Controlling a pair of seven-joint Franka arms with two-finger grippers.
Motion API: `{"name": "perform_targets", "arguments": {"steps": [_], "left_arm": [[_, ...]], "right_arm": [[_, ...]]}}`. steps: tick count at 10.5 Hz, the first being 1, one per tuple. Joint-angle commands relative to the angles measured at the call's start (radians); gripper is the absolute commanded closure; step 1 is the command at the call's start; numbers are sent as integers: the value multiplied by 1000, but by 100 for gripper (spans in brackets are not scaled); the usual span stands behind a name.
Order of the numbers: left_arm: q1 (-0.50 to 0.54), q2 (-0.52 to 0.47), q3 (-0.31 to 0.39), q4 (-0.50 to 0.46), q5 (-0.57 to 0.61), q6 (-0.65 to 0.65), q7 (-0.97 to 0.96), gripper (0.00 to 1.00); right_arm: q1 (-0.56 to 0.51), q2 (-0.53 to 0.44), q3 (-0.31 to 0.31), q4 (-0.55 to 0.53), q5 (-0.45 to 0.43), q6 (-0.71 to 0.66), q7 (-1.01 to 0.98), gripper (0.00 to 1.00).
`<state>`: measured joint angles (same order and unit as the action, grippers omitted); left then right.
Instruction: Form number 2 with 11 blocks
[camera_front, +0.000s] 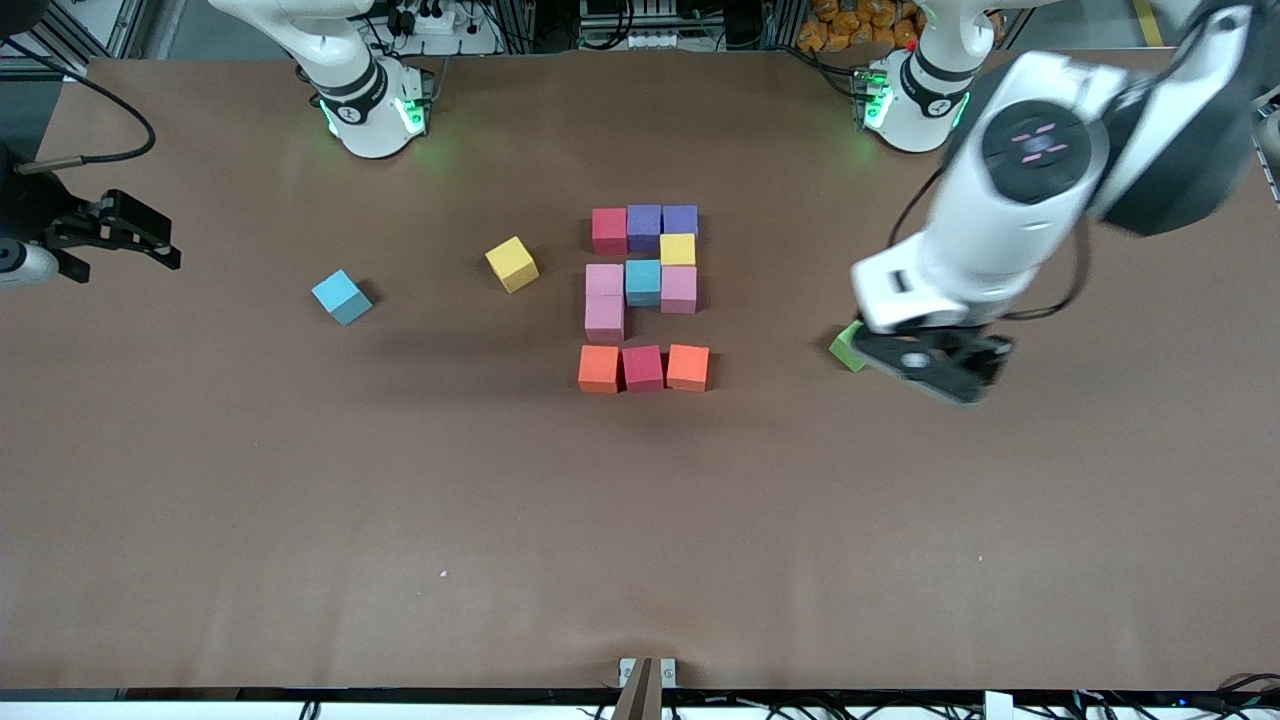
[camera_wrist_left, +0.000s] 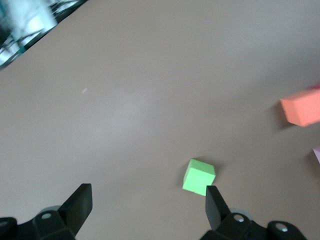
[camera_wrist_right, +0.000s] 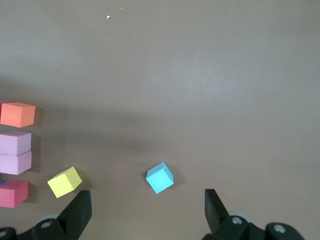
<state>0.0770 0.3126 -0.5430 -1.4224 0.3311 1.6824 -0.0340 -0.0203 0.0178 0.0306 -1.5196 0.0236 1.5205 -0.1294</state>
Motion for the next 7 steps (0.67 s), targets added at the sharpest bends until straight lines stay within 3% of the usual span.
{"name": "perform_targets", "arguments": {"steps": [1, 3, 7], "left_arm": [[29, -49, -5, -29, -21, -26, -204, 0], [30, -79, -3, -27, -23, -50, -345, 0], [115, -136, -5, -29, -59, -88, -336, 0]], "right_arm": [[-6, 5, 5, 12, 4, -10, -13, 0], [-6, 5, 5, 12, 4, -10, -13, 0], [-7, 5, 5, 7, 4, -10, -15, 0]]}}
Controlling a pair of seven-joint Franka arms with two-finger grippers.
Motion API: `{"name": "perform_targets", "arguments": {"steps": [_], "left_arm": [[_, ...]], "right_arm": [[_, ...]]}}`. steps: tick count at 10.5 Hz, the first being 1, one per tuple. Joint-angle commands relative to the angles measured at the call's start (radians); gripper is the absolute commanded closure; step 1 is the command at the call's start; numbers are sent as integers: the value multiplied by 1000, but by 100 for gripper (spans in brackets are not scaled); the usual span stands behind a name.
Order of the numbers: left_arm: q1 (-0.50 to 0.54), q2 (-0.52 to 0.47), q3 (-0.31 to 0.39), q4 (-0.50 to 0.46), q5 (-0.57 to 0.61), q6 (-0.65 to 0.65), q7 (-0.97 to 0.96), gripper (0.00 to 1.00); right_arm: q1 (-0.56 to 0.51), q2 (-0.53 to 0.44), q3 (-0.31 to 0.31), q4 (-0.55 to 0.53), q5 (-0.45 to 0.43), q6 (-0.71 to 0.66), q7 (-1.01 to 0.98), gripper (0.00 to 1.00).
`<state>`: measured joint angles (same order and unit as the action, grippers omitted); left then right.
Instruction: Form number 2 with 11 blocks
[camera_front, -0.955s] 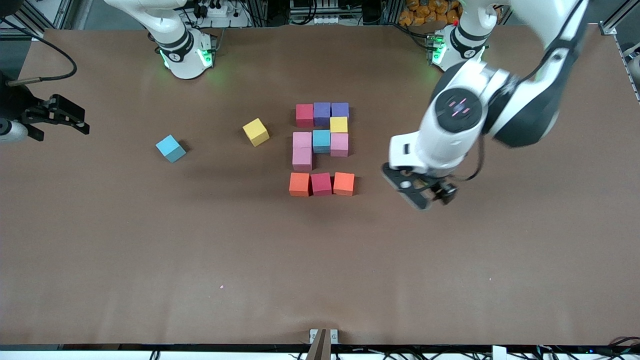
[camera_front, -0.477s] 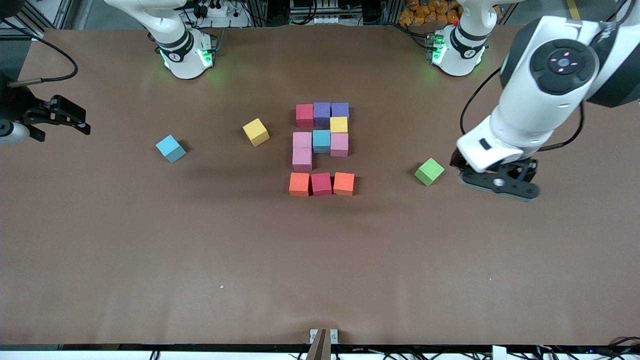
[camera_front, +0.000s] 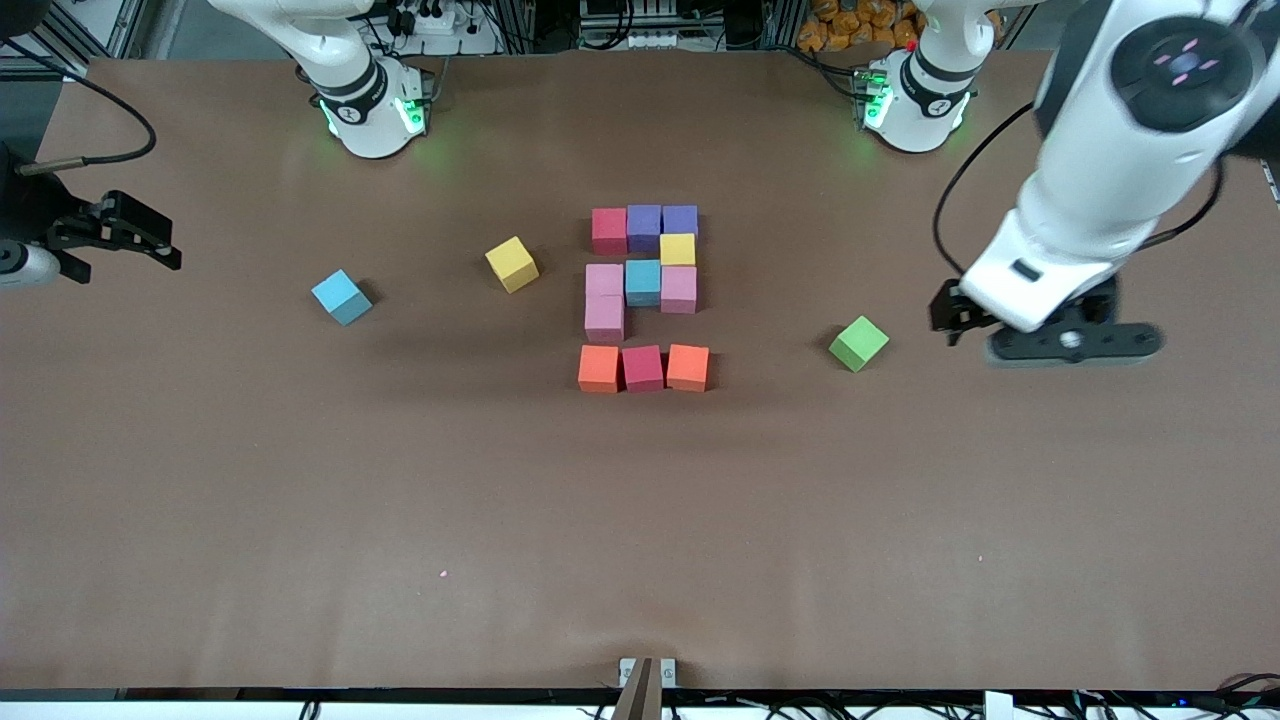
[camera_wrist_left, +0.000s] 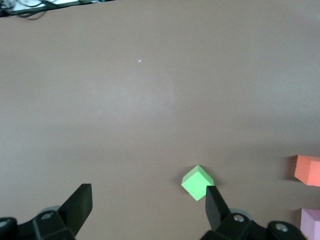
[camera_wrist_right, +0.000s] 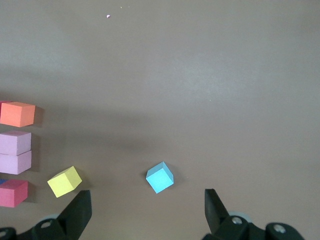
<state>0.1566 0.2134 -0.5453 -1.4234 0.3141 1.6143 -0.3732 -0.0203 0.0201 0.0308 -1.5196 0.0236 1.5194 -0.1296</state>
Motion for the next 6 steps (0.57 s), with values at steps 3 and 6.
{"name": "perform_targets", "arguments": {"steps": [3, 6], "left_arm": [[73, -84, -2, -40, -128, -33, 5, 0], [75, -101, -4, -40, -128, -85, 8, 0]], "right_arm": [[-9, 1, 4, 6, 4, -10, -15, 0], [-7, 1, 4, 6, 2, -11, -15, 0]]}}
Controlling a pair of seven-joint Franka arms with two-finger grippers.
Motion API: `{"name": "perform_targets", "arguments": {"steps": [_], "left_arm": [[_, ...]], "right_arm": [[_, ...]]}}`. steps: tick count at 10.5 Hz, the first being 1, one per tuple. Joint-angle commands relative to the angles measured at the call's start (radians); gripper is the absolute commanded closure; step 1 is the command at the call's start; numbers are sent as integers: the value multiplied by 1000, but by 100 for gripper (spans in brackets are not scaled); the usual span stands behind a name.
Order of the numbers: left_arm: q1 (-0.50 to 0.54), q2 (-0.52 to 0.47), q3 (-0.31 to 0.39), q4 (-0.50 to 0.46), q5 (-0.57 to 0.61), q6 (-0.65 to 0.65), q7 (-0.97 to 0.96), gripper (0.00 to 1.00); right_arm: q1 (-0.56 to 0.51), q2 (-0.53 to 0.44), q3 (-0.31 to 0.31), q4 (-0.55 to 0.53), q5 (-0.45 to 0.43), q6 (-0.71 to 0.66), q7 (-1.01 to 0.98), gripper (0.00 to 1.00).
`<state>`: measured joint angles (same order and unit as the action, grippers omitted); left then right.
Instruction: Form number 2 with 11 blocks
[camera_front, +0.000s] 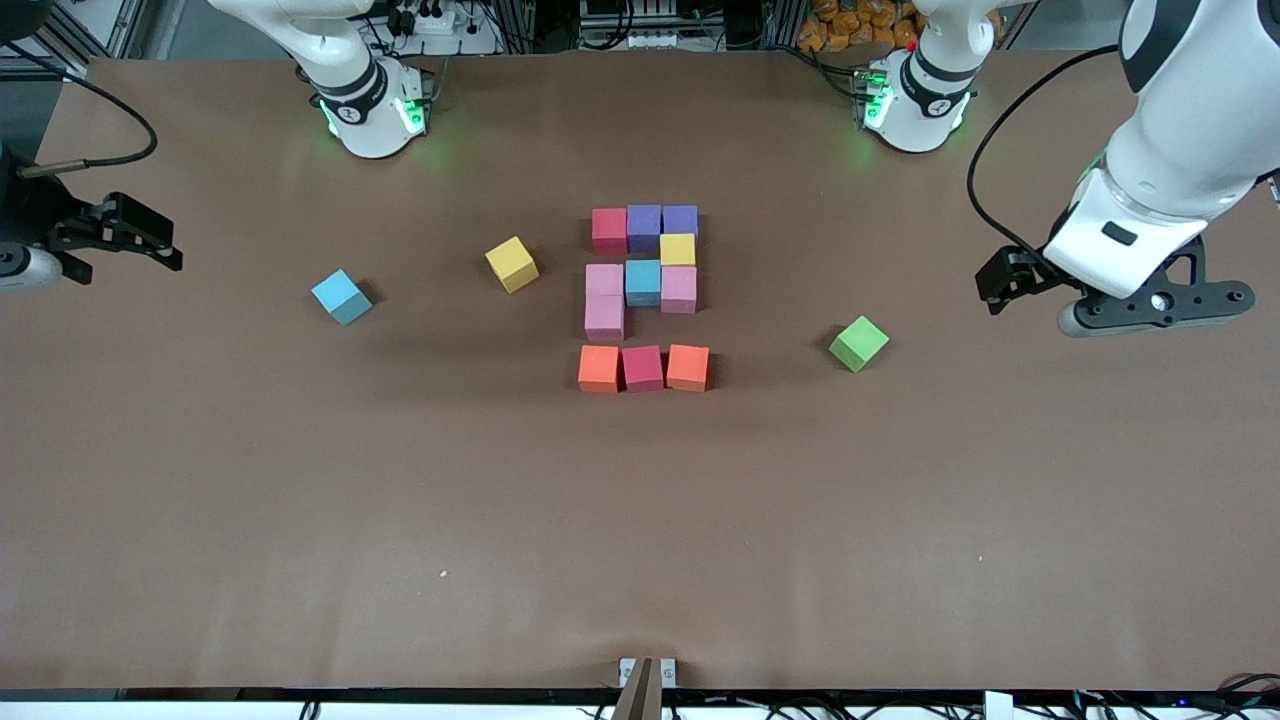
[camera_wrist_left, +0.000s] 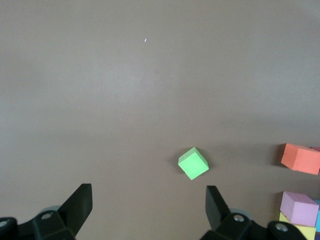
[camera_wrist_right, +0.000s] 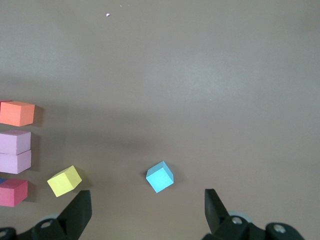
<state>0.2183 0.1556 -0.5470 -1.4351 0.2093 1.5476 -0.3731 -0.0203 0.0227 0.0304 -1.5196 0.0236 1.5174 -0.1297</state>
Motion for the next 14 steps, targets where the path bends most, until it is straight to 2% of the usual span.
{"name": "perform_targets", "arguments": {"steps": [1, 4, 7, 8, 10, 14], "left_arm": [[13, -56, -2, -28, -25, -38, 8, 0], [33, -77, -1, -33, -27, -47, 49, 0], [72, -80, 5, -28, -93, -46, 52, 0], [29, -90, 59, -30, -96, -46, 54, 0], [-174, -100, 282, -31, -113, -46, 81, 0], [-356, -119, 536, -54, -220, -40, 175, 0]], "right_arm": [[-7, -1, 5, 6, 3, -13, -14, 0], [-7, -1, 5, 6, 3, -14, -14, 0], [-7, -3, 3, 7, 1, -23, -16, 0], [-9, -4, 3, 7, 1, -23, -18, 0], [-15, -7, 3, 7, 1, -23, -39, 0], [-15, -7, 3, 7, 1, -23, -39, 0]]}}
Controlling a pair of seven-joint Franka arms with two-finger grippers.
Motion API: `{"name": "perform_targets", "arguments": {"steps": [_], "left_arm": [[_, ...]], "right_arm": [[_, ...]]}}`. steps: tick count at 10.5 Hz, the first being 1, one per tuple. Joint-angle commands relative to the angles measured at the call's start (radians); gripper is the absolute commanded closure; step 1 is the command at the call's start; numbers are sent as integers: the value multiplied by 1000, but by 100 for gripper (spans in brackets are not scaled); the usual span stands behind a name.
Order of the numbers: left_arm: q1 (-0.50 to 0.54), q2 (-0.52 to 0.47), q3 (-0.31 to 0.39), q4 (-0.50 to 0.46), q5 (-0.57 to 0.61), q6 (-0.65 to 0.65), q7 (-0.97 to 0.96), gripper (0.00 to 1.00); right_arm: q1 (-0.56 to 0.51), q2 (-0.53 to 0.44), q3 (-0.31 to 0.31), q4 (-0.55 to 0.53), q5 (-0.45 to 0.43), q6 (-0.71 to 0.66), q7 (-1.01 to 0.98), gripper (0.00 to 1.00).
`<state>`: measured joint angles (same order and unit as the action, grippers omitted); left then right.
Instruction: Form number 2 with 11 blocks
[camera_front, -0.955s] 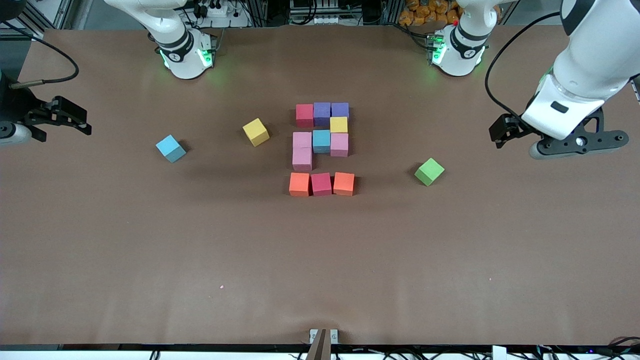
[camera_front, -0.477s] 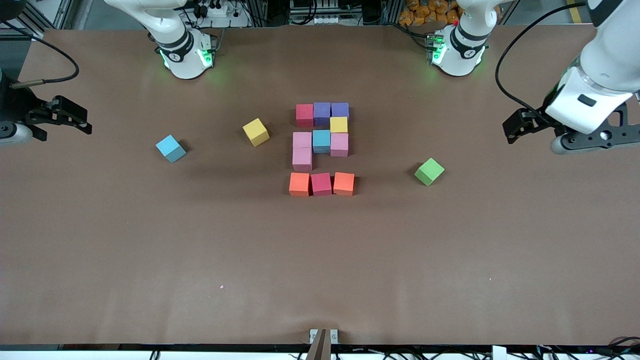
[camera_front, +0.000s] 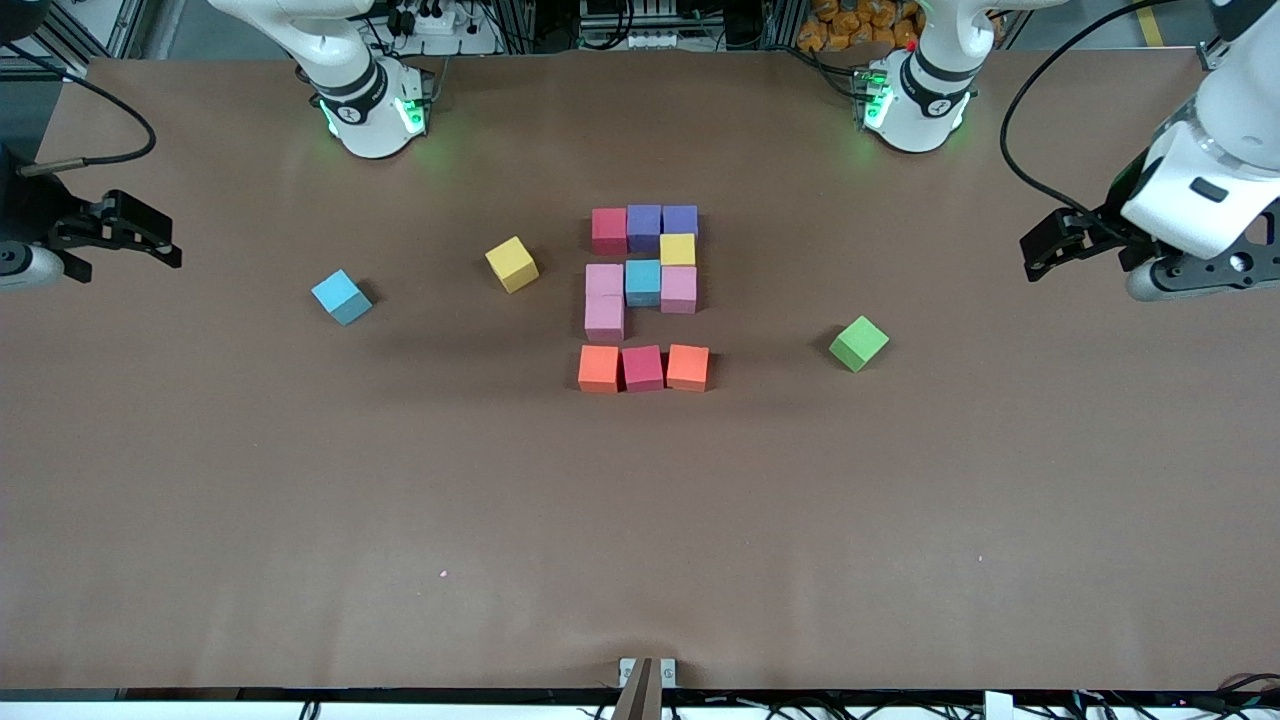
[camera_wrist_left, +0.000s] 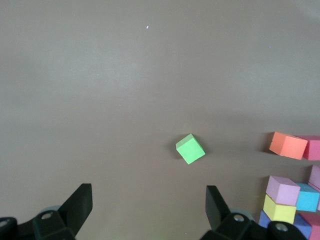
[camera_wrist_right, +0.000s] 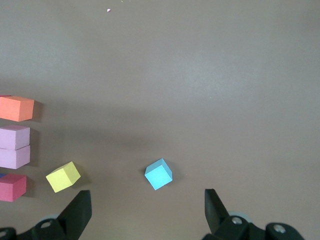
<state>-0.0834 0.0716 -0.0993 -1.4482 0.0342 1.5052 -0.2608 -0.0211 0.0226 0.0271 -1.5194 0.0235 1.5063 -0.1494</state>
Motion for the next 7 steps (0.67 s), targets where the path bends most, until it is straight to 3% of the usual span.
{"name": "perform_targets", "arguments": {"steps": [1, 7], "left_arm": [[-96, -41, 130, -50, -48, 4, 78, 0], [-111, -55, 150, -94, -27, 38, 98, 0]], "right_arm": [[-14, -6, 7, 7, 1, -15, -19, 0], [-14, -4, 7, 7, 3, -15, -19, 0]]}}
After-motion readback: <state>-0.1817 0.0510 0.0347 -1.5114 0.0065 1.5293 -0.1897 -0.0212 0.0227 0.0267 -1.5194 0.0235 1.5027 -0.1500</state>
